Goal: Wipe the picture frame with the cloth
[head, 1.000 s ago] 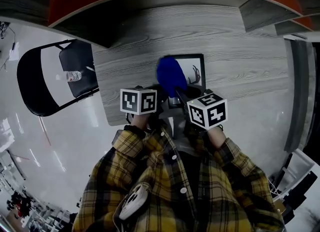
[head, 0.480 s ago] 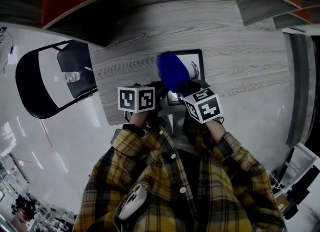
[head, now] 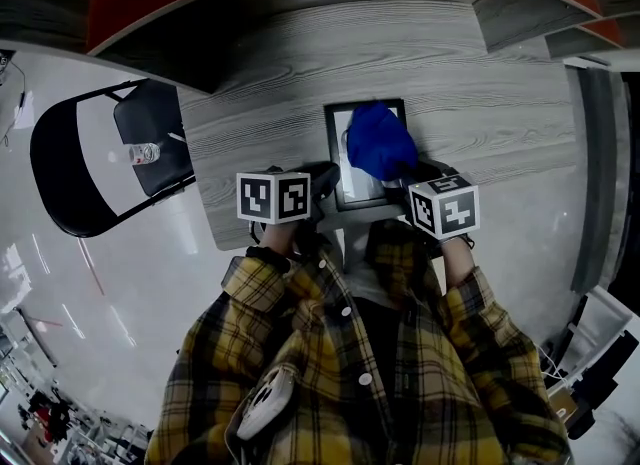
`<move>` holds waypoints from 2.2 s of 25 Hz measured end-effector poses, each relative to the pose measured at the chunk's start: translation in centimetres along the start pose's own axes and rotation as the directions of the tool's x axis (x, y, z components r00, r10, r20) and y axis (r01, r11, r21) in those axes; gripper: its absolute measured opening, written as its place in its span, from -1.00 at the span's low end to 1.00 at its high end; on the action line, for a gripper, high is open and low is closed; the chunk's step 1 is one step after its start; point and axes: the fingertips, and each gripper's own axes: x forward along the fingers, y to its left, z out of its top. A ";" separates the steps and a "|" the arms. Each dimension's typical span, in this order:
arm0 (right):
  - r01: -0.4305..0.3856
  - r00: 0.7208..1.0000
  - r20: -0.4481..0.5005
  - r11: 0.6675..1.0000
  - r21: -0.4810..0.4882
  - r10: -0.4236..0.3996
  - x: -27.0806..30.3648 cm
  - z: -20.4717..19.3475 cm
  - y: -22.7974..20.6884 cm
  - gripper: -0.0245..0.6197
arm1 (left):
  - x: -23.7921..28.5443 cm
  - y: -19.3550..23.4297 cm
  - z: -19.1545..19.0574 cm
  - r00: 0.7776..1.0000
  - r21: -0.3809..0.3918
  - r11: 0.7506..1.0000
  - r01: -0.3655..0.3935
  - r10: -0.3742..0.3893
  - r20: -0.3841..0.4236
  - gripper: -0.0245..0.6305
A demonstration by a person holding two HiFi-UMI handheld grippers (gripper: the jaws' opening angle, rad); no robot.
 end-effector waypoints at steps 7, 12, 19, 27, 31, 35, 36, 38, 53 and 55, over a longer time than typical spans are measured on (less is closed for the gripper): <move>0.091 0.996 -0.032 0.992 0.090 -0.089 -0.9 -2.2 -4.2 -0.80 | 0.0 0.1 0.0 1.000 -0.002 1.000 0.000 0.000 -0.001 -0.72; 0.092 0.996 -0.009 0.987 0.135 -0.092 -2.3 -2.7 -5.0 -0.80 | 0.0 0.1 0.1 1.000 0.003 1.000 0.001 -0.001 -0.001 -0.72; -0.175 0.970 0.174 0.984 0.020 0.169 -8.5 2.5 3.4 -0.80 | -0.1 0.2 0.1 1.000 0.001 1.000 -0.001 0.001 0.000 -0.72; -0.531 0.839 0.122 0.847 -0.026 0.530 -8.3 1.6 13.6 -0.80 | -0.2 0.3 0.1 1.000 0.005 1.000 -0.007 0.007 0.002 -0.72; -0.465 0.885 0.033 0.885 0.025 0.465 -2.7 -0.6 13.0 -0.80 | -0.1 0.1 0.2 1.000 0.012 1.000 -0.010 0.010 0.005 -0.72; -0.396 0.918 -0.007 0.918 -0.036 0.396 0.6 -1.5 12.3 -0.80 | -0.2 0.1 0.1 1.000 0.009 1.000 -0.009 0.009 0.006 -0.72; -0.383 0.924 -0.007 0.923 -0.035 0.383 0.9 -1.7 12.0 -0.80 | -0.2 0.2 0.1 1.000 0.008 1.000 -0.008 0.008 0.006 -0.72; -0.346 0.938 -0.008 0.938 -0.026 0.345 1.0 -2.1 11.2 -0.80 | -0.1 0.2 0.1 1.000 0.009 1.000 -0.007 0.007 0.005 -0.72; -0.104 0.994 -0.021 0.994 0.014 0.104 -1.1 -4.8 3.0 -0.80 | -0.1 0.1 0.2 1.000 -0.007 1.000 0.009 -0.009 -0.003 -0.72; -0.077 0.997 -0.020 0.997 0.022 0.077 -1.5 -5.0 1.9 -0.80 | -0.1 0.2 0.2 1.000 -0.005 1.000 0.010 -0.010 -0.006 -0.73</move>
